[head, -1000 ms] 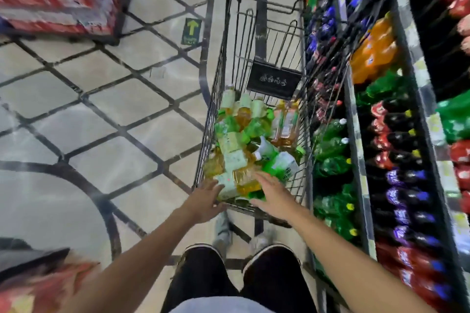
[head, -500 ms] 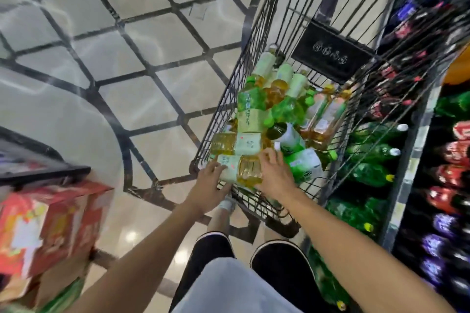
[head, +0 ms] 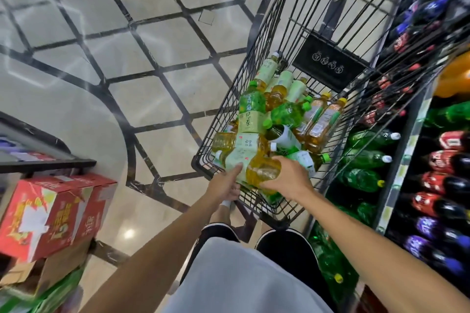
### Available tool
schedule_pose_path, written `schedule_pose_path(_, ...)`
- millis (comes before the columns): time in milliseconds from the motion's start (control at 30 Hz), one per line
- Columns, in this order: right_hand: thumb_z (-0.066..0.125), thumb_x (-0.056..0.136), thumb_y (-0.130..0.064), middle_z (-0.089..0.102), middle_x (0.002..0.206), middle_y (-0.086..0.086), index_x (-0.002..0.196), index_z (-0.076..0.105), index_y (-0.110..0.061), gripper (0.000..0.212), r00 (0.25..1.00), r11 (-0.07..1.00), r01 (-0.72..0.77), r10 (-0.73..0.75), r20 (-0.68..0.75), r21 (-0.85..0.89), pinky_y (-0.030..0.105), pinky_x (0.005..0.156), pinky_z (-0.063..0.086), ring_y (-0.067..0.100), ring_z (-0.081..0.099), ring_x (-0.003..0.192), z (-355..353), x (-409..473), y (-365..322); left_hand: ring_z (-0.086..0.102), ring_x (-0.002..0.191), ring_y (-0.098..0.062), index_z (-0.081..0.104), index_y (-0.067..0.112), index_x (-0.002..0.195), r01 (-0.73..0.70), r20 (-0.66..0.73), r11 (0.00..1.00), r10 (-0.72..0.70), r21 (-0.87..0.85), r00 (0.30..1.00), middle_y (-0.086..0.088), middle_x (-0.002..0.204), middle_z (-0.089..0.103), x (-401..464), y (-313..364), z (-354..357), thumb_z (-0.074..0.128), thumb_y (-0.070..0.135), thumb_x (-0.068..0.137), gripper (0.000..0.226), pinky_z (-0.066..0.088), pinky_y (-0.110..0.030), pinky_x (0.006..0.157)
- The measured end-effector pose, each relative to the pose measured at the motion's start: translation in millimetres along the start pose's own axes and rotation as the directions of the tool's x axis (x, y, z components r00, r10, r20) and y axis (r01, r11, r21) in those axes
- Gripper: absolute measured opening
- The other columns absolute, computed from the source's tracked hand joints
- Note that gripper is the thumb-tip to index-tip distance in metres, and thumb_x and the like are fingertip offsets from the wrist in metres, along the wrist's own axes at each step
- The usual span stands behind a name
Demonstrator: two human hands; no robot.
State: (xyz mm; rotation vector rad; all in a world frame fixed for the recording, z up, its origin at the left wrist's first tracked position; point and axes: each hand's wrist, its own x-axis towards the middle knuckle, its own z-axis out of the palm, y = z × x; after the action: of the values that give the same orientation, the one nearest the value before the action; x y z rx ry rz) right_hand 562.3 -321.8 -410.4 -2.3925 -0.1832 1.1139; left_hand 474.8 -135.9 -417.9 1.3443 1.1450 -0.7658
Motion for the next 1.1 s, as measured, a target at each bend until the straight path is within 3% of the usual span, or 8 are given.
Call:
schedule_pose_path(100,0.089,0.063,-0.050,0.065,0.113,-0.008,0.133,0.056,-0.025,0.081,0.992,0.997,0.017,-0.008,-0.123,0.071,0.030,0.088,0.052,0.015,0.062,0.104,-5,-21,-6,0.065,0.113,-0.031,0.059,0.022,0.129,0.108,0.233,0.917,-0.017,-0.385,0.972,-0.012,0.124,0.068,-13,19,15,0.062,0.061,0.091,0.054,0.054,-0.049,0.098)
schedule_pose_path(233,0.086,0.068,-0.053,0.057,0.129,-0.011,0.141,0.045,-0.031,0.086,0.973,0.974,0.083,-0.033,-0.228,0.212,0.030,0.093,0.049,0.009,0.054,0.112,13,-33,-12,0.071,0.109,-0.027,0.067,0.013,0.125,-0.041,0.058,0.775,0.100,-0.630,0.993,-0.011,0.121,0.074,-14,45,33,0.079,0.030,0.087,0.043,0.060,-0.041,0.089)
schedule_pose_path(367,0.090,0.069,-0.043,0.048,0.141,-0.014,0.147,0.040,-0.034,0.093,0.996,0.884,0.076,-0.047,-0.074,0.461,0.027,0.103,0.043,0.004,0.047,0.126,21,-29,-1,0.076,0.097,-0.022,0.067,0.014,0.120,-0.203,-0.124,0.830,0.161,-0.519,0.979,-0.009,0.113,0.076,-11,55,21,0.090,0.021,0.074,0.052,0.063,-0.036,0.076)
schedule_pose_path(467,0.092,0.068,-0.035,0.053,0.146,-0.002,0.145,0.047,-0.025,0.089,0.993,0.883,-0.088,0.040,0.113,0.461,0.040,0.111,0.043,0.016,0.048,0.135,26,-11,12,0.074,0.102,-0.022,0.063,0.018,0.124,-0.333,-0.217,0.892,0.275,-0.307,0.937,-0.004,0.113,0.076,-10,60,-6,0.095,0.027,0.066,0.067,0.062,-0.044,0.086)
schedule_pose_path(567,0.088,0.075,-0.029,0.052,0.148,0.007,0.148,0.043,-0.011,0.088,0.957,0.784,-0.286,0.201,0.210,0.551,0.045,0.115,0.039,0.024,0.050,0.135,34,14,11,0.072,0.097,-0.013,0.057,0.015,0.125,-0.412,-0.252,0.886,0.357,-0.212,0.899,-0.003,0.113,0.073,-16,64,-23,0.091,0.019,0.073,0.062,0.063,-0.030,0.079)
schedule_pose_path(767,0.082,0.077,-0.044,0.061,0.133,0.004,0.134,0.055,-0.013,0.070,0.897,0.409,-0.366,0.395,0.200,0.836,0.036,0.100,0.042,0.023,0.058,0.117,65,62,-11,0.072,0.100,-0.018,0.053,0.017,0.128,-0.402,-0.300,0.913,0.365,-0.072,0.881,0.000,0.113,0.070,-2,53,-43,0.094,0.027,0.069,0.073,0.063,-0.054,0.078)
schedule_pose_path(900,0.086,0.075,-0.043,0.047,0.151,0.009,0.152,0.033,-0.013,0.098,0.850,0.245,-0.311,0.505,0.153,0.918,0.041,0.112,0.036,0.029,0.045,0.139,84,92,-29,0.069,0.090,0.006,0.055,0.013,0.127,-0.435,-0.326,0.900,0.407,-0.014,0.853,0.001,0.115,0.070,10,39,-47,0.094,0.025,0.067,0.073,0.063,-0.032,0.081)
schedule_pose_path(1100,0.096,0.060,-0.034,0.055,0.143,0.011,0.151,0.029,-0.013,0.115,0.778,0.160,-0.248,0.621,0.098,0.955,0.049,0.115,0.039,0.030,0.053,0.133,105,110,-38,0.068,0.096,0.005,0.056,0.017,0.125,-0.461,-0.290,0.884,0.463,0.079,0.837,0.005,0.114,0.070,18,32,-57,0.096,0.027,0.066,0.073,0.061,-0.023,0.080)
